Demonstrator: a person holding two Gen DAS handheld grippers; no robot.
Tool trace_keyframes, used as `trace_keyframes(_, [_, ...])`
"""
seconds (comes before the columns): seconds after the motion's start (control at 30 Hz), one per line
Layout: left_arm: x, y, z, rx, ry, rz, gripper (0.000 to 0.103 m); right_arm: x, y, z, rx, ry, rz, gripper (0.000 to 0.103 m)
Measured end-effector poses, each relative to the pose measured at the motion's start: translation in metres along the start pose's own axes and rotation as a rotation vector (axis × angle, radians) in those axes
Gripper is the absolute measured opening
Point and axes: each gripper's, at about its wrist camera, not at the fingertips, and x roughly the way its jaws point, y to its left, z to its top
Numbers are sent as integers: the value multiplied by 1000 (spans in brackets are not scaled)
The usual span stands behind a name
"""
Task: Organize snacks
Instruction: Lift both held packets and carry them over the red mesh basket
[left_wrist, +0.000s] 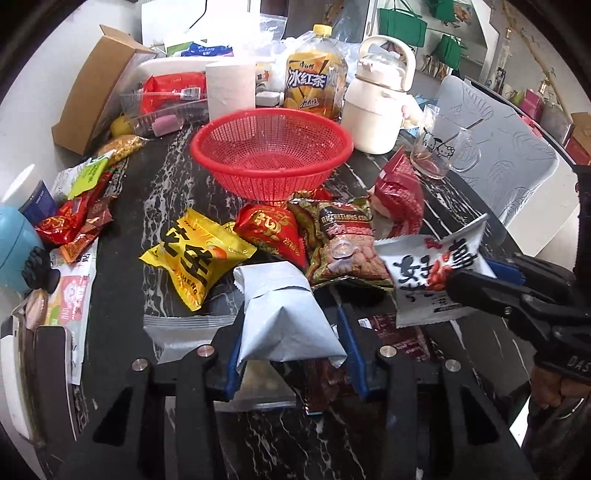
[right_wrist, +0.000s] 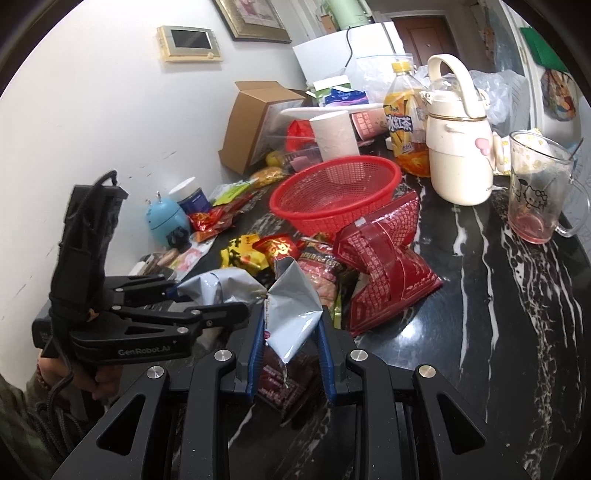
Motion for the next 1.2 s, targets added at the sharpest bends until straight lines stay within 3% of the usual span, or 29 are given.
trace_keyframes(0.3, [-16,-6,-2,-17,-38,-70,44,-6,6,-1,-1,-6,15,26])
trace_keyframes(0.7, [-45,-15,0,14,-126,-99,44,-29,17,1,12,-72,-18,26])
trace_keyframes(0.87, [-60,-18,6,10,-170,-119,44,-37,21,6,24,-96,10,26])
trace_keyframes(1.2, [-96,-25,37,67,-320,-82,44,-57,27,30,18,-151,-48,26])
